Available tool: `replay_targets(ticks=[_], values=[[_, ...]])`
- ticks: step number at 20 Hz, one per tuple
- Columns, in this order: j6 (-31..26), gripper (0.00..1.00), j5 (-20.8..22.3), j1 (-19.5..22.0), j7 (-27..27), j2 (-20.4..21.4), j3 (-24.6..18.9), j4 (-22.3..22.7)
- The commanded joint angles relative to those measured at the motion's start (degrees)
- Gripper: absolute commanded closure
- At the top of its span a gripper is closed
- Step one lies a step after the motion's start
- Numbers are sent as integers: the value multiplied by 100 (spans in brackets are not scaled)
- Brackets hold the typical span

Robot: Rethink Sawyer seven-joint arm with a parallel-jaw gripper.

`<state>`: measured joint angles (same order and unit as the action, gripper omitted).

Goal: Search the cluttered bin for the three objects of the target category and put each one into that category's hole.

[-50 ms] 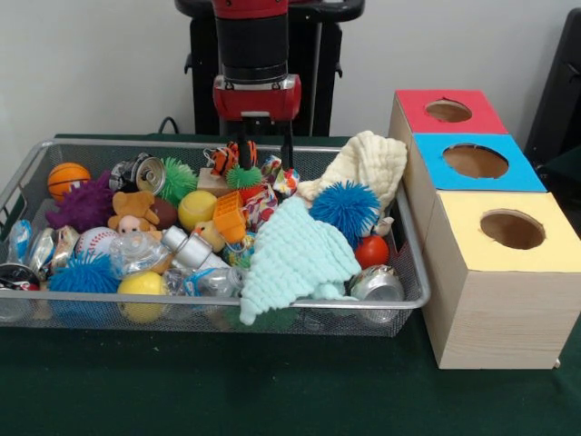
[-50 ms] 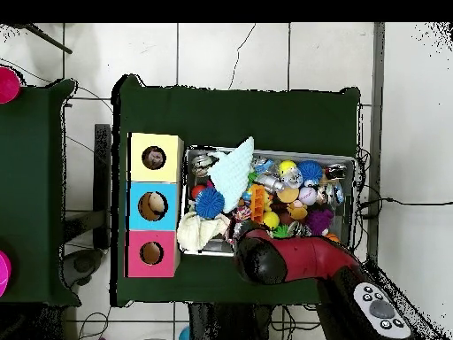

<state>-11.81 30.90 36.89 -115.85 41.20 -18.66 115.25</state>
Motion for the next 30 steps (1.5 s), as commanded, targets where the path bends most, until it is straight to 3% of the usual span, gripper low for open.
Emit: replay_targets(ticks=[1,5,11,18,24,30], values=[[-114,0,455,-234,236,-395,-203,-450],[237,0,605,-548,-8,-788,79,-691],[393,0,713,-721,-167,-882,292,-771],[434,0,904,-605,-77,-1042,324,-908],[257,0,953,-428,72,-915,204,-871],[-182,0,770,-205,263,-444,-85,-622]])
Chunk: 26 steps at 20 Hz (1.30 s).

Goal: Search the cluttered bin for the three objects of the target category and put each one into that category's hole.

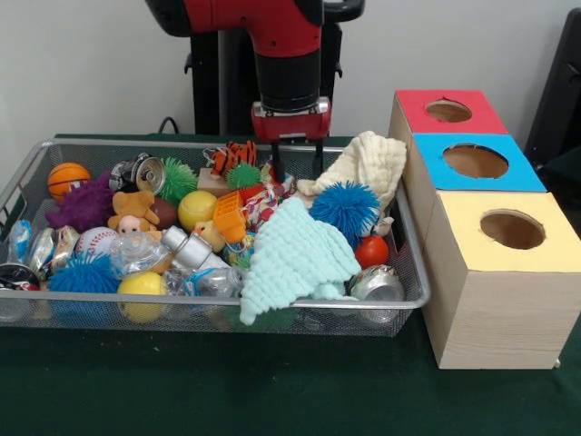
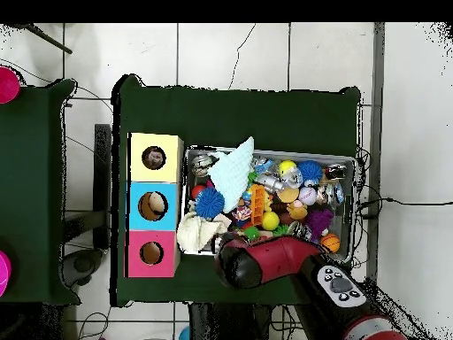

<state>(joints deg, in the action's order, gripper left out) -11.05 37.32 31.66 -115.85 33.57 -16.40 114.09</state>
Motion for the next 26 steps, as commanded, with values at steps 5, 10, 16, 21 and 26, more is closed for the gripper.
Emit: replay_targets(ticks=[5,10,16,21,26], values=[[-615,0,-50,488,440,601,-572,-371],[-751,0,-107,517,457,721,-662,-342],[-670,0,37,383,317,622,-533,-415],[-275,0,214,109,16,226,-266,-509],[-127,0,320,31,-50,208,-58,-376]])
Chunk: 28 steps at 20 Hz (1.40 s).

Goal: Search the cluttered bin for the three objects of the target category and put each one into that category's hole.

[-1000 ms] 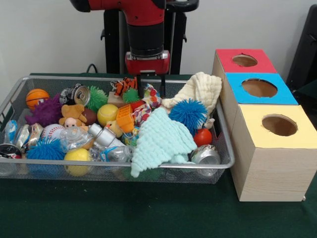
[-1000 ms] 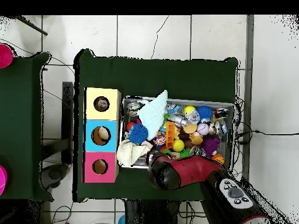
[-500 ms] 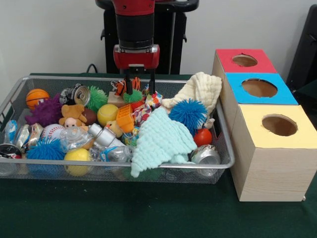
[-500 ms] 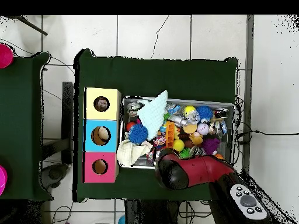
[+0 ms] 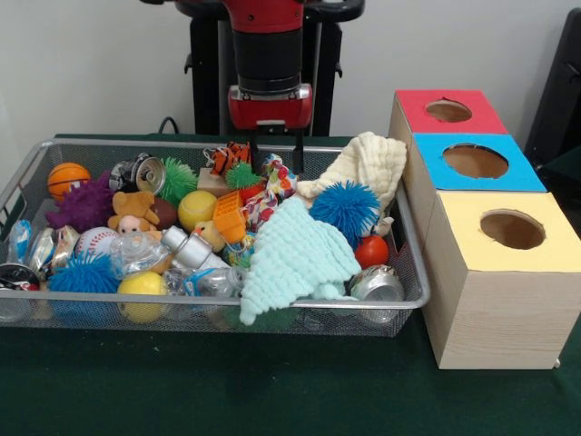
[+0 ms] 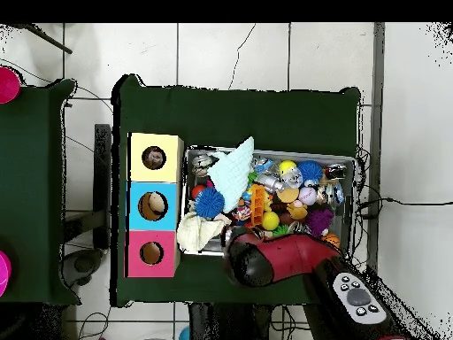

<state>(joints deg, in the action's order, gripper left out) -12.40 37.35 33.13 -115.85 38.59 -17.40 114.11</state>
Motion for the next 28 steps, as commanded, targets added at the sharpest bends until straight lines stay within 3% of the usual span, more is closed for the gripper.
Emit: replay_targets(ticks=[1,18,21,28], values=[[-30,0,318,-99,-14,-261,46,-368],[-345,0,524,483,495,-151,-181,-381],[-413,0,571,533,581,-378,-275,-450],[60,0,828,172,126,-957,9,-591]])
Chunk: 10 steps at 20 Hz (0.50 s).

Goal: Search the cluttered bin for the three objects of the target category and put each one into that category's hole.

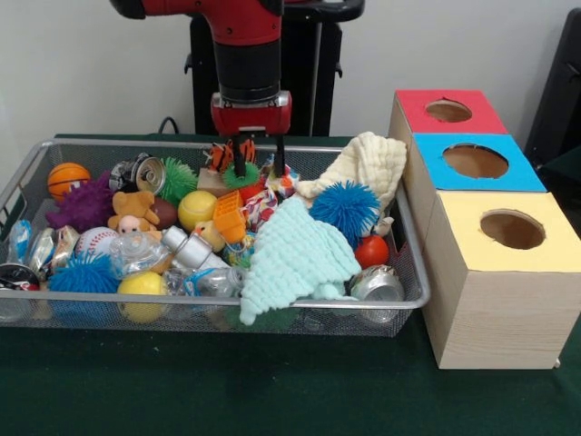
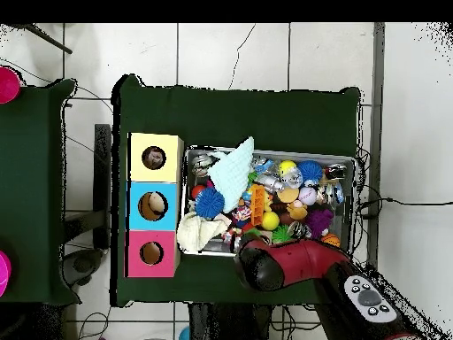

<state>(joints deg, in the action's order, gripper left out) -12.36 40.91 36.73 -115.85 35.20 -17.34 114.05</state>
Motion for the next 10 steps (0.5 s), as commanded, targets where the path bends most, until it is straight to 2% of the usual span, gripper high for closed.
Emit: replay_targets(ticks=[1,4,10], values=[[94,0,480,-234,65,-604,43,-535],[119,0,468,-282,-3,-530,82,-406],[-43,0,370,-98,176,-427,-119,-280]])
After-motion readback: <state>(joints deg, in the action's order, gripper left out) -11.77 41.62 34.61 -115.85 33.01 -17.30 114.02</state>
